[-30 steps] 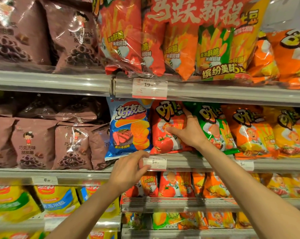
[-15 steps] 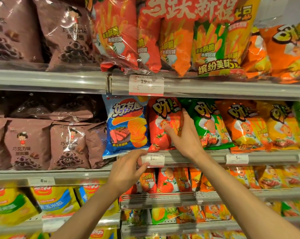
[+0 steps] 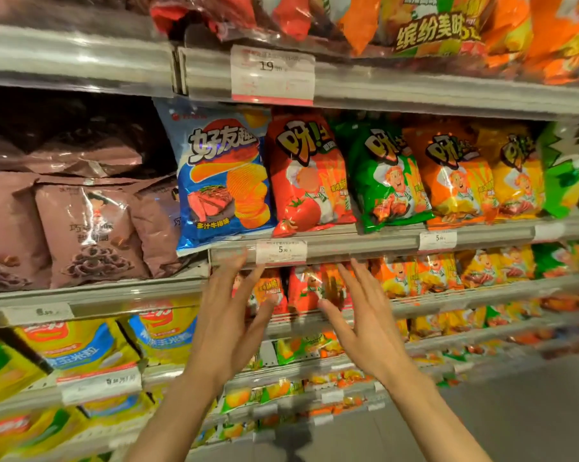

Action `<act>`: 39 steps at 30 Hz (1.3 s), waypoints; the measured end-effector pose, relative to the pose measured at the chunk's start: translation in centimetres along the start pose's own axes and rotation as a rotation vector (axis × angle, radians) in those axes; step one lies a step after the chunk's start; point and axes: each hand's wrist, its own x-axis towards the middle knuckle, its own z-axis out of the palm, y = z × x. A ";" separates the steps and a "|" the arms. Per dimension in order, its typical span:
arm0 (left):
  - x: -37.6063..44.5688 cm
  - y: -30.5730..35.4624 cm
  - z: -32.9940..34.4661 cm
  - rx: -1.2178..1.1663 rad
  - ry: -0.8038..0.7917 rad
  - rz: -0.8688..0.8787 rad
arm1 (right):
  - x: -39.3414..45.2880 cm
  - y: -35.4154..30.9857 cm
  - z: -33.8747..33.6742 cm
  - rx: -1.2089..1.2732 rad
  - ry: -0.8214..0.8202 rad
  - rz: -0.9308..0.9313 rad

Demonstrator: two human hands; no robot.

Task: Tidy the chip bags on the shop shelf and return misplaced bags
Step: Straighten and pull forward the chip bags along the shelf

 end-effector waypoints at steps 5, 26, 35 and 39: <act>-2.6 1.3 1.4 -0.043 -0.031 -0.059 | -2.8 2.3 -0.1 0.041 -0.065 0.103; 1.7 21.2 15.7 0.116 0.066 -0.261 | 0.2 27.7 -15.4 0.176 -0.056 0.184; 9.2 22.4 17.3 0.251 -0.080 -0.014 | 4.1 31.0 -18.2 0.013 0.065 0.027; 11.7 21.5 18.2 0.317 -0.128 0.136 | 7.1 28.6 -18.1 0.002 0.050 -0.086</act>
